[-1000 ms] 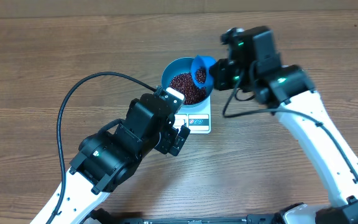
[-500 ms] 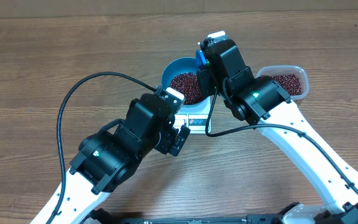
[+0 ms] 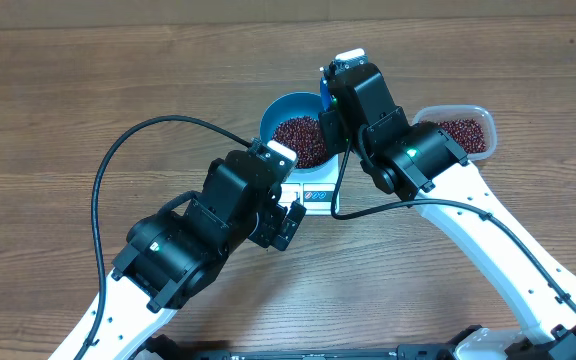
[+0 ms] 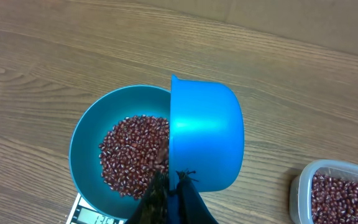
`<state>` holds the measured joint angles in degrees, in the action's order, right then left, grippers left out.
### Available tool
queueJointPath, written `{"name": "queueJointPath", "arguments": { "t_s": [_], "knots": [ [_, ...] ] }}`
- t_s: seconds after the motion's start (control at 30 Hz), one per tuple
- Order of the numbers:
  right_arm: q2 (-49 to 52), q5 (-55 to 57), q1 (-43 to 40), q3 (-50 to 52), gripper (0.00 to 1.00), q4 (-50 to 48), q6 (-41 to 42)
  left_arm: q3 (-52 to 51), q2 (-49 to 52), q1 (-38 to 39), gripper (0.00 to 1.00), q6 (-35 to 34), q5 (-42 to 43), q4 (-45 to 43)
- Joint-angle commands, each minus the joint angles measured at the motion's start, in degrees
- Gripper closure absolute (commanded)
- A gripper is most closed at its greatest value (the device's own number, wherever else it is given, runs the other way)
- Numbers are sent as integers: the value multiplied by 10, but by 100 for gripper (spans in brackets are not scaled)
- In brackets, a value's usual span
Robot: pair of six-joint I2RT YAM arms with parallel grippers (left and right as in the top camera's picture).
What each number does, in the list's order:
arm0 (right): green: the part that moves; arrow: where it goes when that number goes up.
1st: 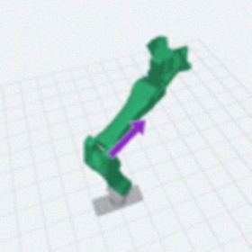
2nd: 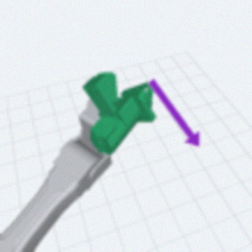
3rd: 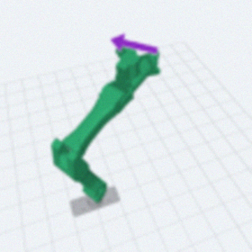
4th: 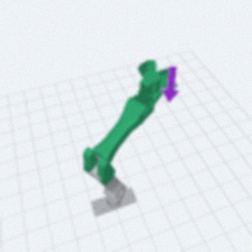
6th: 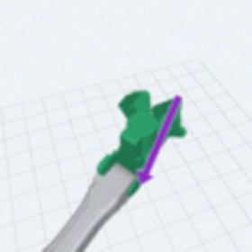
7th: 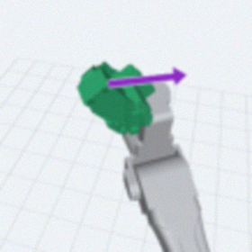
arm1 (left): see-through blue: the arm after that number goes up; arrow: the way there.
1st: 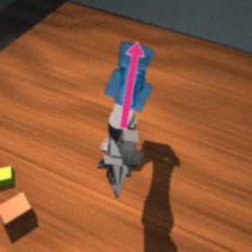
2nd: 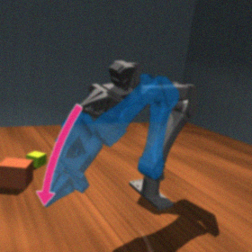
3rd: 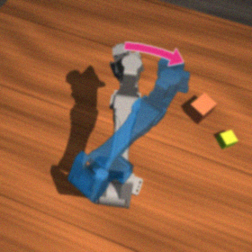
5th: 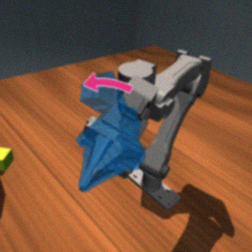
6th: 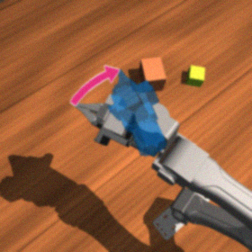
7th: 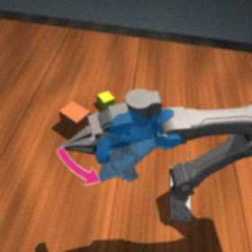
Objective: Scoop item into bowl and weigh 150g on scale
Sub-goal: 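Position the scoop over the teal bowl on the scale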
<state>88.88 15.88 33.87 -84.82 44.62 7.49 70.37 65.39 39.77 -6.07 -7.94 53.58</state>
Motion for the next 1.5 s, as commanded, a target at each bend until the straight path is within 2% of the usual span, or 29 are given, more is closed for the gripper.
{"name": "queueJointPath", "arguments": {
  "t_s": [0.0,1.47],
  "knots": [
    [-14,10,3,-19,96,-2,0,-6,2,-1,1,-8,7,0],
    [-13,-10,2,-18,96,0,-1,-6,2,-1,1,-8,7,0]
  ]
}}
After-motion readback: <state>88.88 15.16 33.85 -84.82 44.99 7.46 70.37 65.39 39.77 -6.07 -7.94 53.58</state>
